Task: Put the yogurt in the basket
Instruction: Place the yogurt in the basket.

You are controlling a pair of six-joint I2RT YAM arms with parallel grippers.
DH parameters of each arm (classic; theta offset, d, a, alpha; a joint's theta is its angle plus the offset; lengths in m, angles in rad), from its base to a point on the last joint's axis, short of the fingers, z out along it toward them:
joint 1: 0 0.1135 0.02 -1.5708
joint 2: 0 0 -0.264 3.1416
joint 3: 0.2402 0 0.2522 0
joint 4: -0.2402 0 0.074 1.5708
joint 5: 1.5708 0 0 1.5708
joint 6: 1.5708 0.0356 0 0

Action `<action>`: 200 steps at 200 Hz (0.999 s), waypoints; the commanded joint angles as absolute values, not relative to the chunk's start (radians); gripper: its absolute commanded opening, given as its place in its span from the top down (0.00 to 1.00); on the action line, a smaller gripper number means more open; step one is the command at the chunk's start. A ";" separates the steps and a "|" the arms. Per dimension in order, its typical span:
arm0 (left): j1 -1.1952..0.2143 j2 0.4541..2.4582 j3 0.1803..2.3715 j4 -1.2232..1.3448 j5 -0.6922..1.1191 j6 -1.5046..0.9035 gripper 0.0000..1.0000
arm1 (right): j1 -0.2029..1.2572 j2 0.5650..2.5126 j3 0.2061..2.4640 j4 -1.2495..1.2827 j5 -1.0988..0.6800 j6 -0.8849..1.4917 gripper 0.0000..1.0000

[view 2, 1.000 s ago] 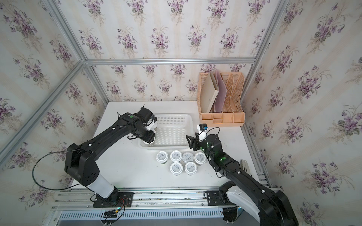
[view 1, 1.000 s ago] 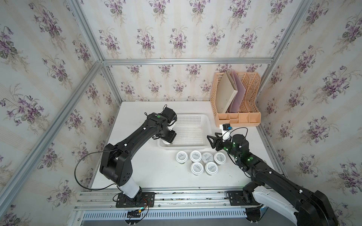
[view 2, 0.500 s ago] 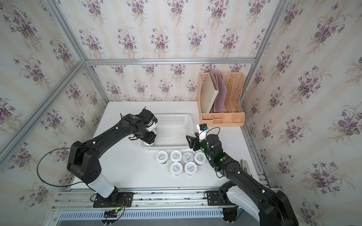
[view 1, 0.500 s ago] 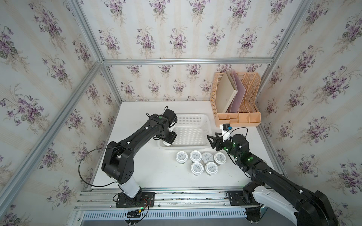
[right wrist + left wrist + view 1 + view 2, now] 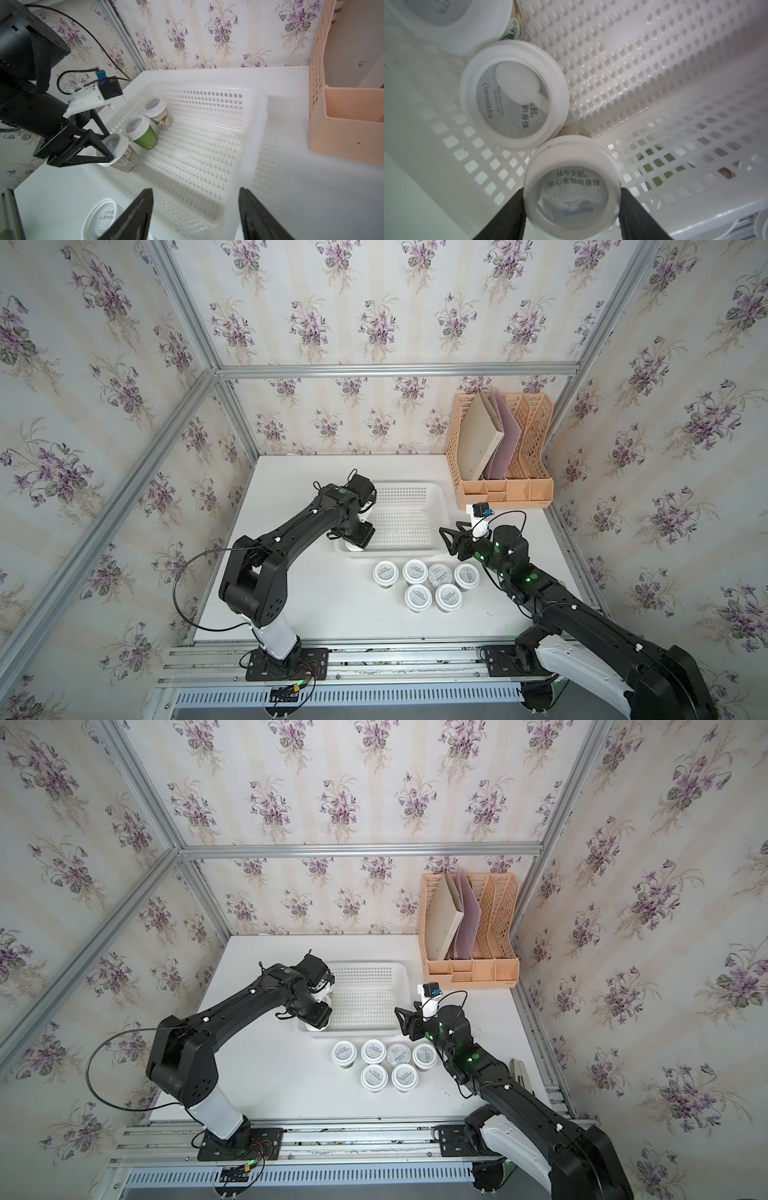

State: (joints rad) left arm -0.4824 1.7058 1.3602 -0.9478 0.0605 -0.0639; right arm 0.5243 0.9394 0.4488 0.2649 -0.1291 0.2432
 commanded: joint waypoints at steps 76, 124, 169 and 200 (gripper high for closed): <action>-0.477 1.718 1.353 -0.917 0.053 -0.080 0.28 | 0.526 0.936 0.456 0.267 -0.133 0.244 0.30; -0.476 1.706 1.372 -0.932 0.043 -0.084 0.25 | 0.526 0.939 0.456 0.267 -0.133 0.244 0.30; -0.477 1.676 1.421 -0.972 0.044 -0.080 0.24 | 0.525 0.944 0.459 0.267 -0.135 0.244 0.30; -0.477 1.639 1.432 -0.977 0.059 -0.082 0.24 | 0.526 0.946 0.459 0.266 -0.135 0.244 0.30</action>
State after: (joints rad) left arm -0.4782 1.6661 1.4212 -0.9558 0.0509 -0.0784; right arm 0.5243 0.9436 0.4488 0.2649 -0.1291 0.2436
